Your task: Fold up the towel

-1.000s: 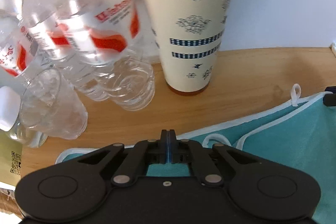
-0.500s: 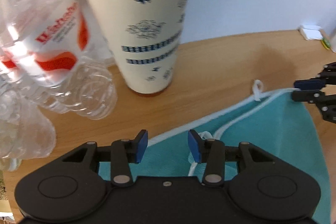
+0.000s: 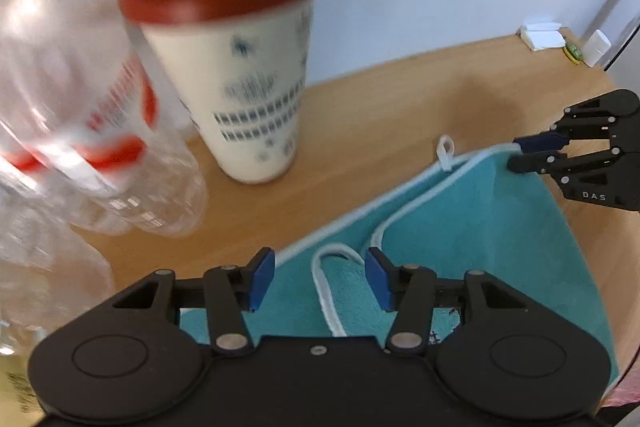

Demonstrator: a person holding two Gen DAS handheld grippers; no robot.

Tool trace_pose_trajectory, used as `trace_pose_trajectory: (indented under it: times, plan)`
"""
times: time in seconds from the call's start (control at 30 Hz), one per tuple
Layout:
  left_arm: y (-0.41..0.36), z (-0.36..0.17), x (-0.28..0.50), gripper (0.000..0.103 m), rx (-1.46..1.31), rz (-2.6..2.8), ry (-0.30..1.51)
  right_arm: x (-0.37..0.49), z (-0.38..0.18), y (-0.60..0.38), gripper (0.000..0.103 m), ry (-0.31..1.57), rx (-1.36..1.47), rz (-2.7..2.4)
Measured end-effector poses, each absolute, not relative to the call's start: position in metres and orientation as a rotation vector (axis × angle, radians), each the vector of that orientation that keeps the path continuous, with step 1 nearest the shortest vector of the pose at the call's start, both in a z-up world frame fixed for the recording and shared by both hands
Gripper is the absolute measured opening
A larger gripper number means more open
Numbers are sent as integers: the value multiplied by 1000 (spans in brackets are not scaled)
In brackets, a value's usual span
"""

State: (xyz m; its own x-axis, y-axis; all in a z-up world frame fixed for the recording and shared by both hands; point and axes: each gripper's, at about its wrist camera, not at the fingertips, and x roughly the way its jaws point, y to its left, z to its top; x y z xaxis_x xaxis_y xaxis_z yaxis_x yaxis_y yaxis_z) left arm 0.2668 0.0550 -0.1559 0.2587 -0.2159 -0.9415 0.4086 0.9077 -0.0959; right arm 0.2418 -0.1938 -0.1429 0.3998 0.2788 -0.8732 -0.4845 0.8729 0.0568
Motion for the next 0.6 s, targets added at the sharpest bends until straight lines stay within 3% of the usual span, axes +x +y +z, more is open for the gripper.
trace_pose_trajectory:
  times: [0.07,0.1,0.2,0.47,0.53,0.6]
  plan:
    - [59,-163,269,35,140,-460,1273,241,-143,-195,19,1061,-220,485]
    - [59,-166,270,22,132,-459,1283,241,-143,-195,19,1067,-220,483]
    - [63,-171,274,13,106,-424,1275,240,-143,-194,19,1074,-222,482]
    - [77,-157,251,6,122,-325,1158,240,-146,-199,19,1082,-190,426]
    - [85,-160,245,4,129,-214,1142,240,-146,-203,9,1083,-180,410]
    - [93,-163,243,4,73,-181,1145,241,-146,-206,8,1089,-159,398]
